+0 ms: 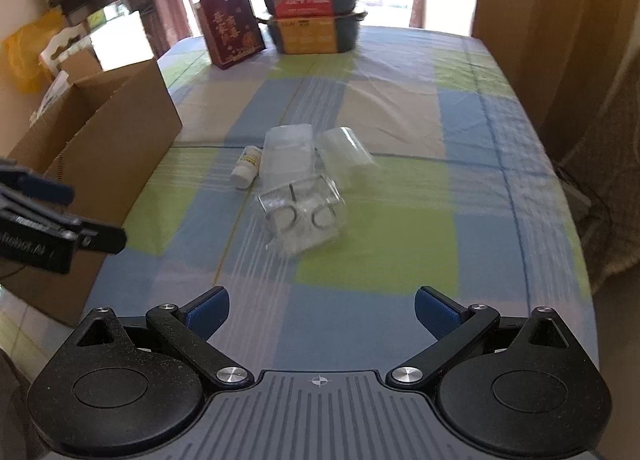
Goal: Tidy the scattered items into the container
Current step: 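Withdraw both tools from the box back toward the pill bottle and wire rack, then grasp the wire rack with the right tool while the left tool grasps the white pill bottle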
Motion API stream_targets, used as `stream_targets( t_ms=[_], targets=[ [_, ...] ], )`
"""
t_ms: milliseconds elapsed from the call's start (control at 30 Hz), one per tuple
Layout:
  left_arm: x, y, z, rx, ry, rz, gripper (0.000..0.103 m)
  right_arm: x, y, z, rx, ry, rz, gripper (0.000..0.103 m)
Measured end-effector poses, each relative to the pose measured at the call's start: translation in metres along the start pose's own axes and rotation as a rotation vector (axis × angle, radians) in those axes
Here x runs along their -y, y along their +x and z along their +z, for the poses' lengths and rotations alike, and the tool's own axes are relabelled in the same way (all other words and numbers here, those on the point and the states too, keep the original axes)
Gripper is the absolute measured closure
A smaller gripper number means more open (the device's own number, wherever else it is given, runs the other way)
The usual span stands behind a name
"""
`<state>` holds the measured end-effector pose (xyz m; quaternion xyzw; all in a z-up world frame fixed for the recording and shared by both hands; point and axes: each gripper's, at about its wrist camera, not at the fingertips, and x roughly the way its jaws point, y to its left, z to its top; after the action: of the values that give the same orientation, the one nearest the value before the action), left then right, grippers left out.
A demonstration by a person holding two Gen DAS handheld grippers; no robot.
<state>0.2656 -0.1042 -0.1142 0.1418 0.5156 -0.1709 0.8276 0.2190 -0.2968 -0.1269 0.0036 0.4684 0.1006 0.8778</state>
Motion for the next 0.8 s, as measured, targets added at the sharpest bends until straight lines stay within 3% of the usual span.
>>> stream_targets(
  t_ms=[333,733,767,800],
  targets=[
    [-0.014,0.060,0.047,-0.055,0.025,0.001,0.017,0.002,0.077,0.028,-0.029,-0.102,0.058,0.000],
    [-0.027,0.096,0.060,-0.088,-0.004,0.001,0.018,-0.009,0.121,0.038,0.016,-0.188,0.040,0.001],
    [-0.027,0.098,0.060,-0.091,-0.005,0.001,0.017,-0.009,0.123,0.038,0.011,-0.193,0.039,0.024],
    [-0.027,0.100,0.060,-0.093,-0.006,0.001,0.018,-0.009,0.125,0.038,0.005,-0.197,0.039,0.031]
  ],
)
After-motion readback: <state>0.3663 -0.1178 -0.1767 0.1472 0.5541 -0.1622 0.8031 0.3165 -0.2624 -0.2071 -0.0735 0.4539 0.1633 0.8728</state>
